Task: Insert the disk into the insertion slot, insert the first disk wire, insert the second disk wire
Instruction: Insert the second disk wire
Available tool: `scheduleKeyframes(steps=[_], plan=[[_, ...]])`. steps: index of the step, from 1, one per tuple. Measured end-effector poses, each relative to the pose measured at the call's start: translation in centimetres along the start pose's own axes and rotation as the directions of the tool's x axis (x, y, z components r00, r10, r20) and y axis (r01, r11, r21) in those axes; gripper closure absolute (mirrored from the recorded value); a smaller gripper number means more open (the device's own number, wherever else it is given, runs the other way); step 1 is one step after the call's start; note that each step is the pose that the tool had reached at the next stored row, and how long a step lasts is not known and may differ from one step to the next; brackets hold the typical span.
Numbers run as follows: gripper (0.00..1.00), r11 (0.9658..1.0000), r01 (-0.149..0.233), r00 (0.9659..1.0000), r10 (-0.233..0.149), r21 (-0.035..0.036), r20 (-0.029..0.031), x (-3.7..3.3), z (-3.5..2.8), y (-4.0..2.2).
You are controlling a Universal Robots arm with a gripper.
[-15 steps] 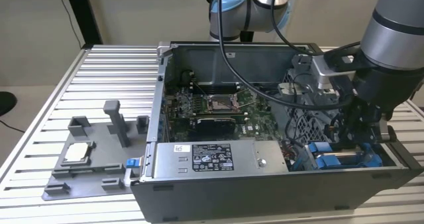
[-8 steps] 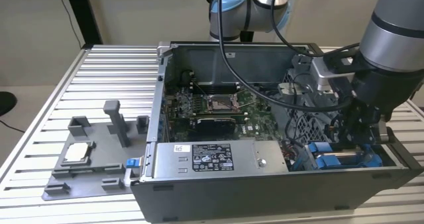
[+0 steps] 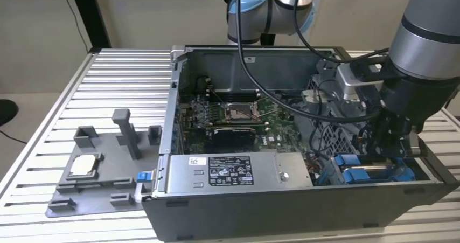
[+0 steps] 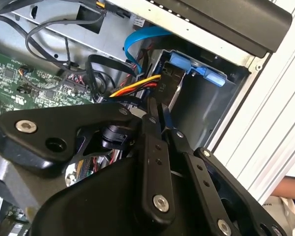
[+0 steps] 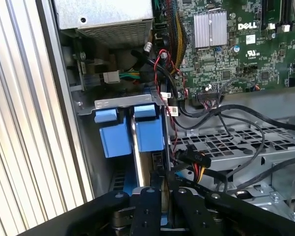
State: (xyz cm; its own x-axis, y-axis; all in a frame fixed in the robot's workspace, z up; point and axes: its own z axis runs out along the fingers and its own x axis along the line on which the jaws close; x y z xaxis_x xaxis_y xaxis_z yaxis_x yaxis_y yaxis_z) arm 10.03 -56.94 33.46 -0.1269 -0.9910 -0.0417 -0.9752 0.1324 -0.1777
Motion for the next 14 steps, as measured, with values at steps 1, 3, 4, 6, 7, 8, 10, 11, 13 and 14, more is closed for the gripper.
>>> scheduleKeyframes(steps=[1, 3, 4, 6, 7, 8, 10, 11, 13, 14], plan=[[1.0, 1.0, 0.0, 1.0, 0.0, 0.0001, -0.0008, 0.01, 0.09, 0.02], [1.0, 1.0, 0.0, 1.0, 0.0, 0.0001, -0.0017, 0.02, 0.39, 0.07], [1.0, 1.0, 0.0, 1.0, 0.0, 0.0002, -0.0016, 0.03, 0.56, 0.1], [1.0, 1.0, 0.0, 1.0, 0.0, 0.0, -0.0014, 0.01, 0.72, 0.13], [1.0, 1.0, 0.0, 1.0, 0.0, 0.0001, -0.0014, 0.01, 0.72, 0.13], [1.0, 1.0, 0.0, 1.0, 0.0, 0.0001, -0.0015, 0.01, 0.72, 0.13], [1.0, 1.0, 0.0, 1.0, 0.0, 0.0, -0.0016, 0.01, 0.72, 0.13], [1.0, 1.0, 0.0, 1.0, 0.0, 0.0001, -0.0017, 0.01, 0.72, 0.13], [1.0, 1.0, 0.0, 1.0, 0.0, 0.0001, -0.0017, 0.01, 0.72, 0.13], [1.0, 1.0, 0.0, 1.0, 0.0, 0.0, -0.0016, 0.0, 0.73, 0.14]])
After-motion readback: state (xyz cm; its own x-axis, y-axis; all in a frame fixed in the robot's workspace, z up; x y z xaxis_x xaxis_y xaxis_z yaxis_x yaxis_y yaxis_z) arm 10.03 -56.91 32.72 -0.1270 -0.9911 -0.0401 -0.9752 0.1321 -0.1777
